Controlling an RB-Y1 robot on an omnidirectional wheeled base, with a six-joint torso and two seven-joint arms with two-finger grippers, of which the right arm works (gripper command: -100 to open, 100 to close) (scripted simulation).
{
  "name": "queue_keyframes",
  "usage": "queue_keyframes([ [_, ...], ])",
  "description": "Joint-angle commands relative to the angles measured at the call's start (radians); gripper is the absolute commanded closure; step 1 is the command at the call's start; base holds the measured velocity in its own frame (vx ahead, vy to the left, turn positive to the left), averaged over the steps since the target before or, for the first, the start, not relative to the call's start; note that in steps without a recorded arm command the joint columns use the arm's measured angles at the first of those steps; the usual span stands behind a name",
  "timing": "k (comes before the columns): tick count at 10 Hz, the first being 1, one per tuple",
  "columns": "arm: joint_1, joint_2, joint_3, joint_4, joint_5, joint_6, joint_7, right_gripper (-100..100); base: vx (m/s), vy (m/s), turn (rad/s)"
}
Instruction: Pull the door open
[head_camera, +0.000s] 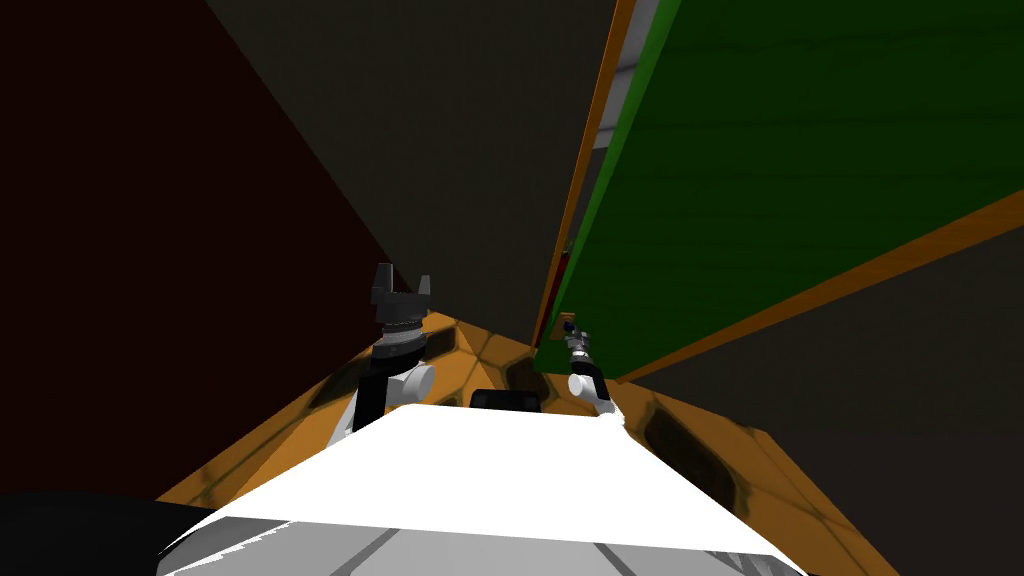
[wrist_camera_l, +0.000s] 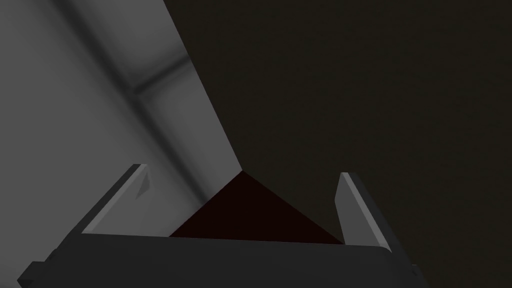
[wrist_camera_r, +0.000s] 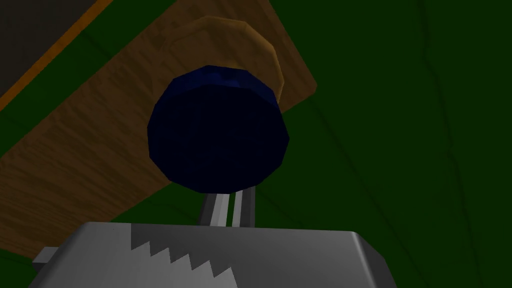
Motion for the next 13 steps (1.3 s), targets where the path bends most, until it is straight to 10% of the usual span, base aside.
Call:
queue_keyframes([
  [1, -0.011, -0.004, 0.028, -0.016, -0.018, -0.012, -0.049, 100, -0.078, -0.023, 0.153],
  [2, -0.012, -0.012, 0.034, -0.016, -0.034, -0.012, -0.076, 100, -0.076, -0.03, 0.14],
  [3, 0.019, -0.024, 0.022, -0.018, -0.067, -0.011, -0.094, -100, -0.073, -0.056, 0.079],
  [13, 0.071, -0.051, 0.073, -0.097, -0.242, -0.028, -0.268, -100, -0.066, -0.028, 0.07],
])
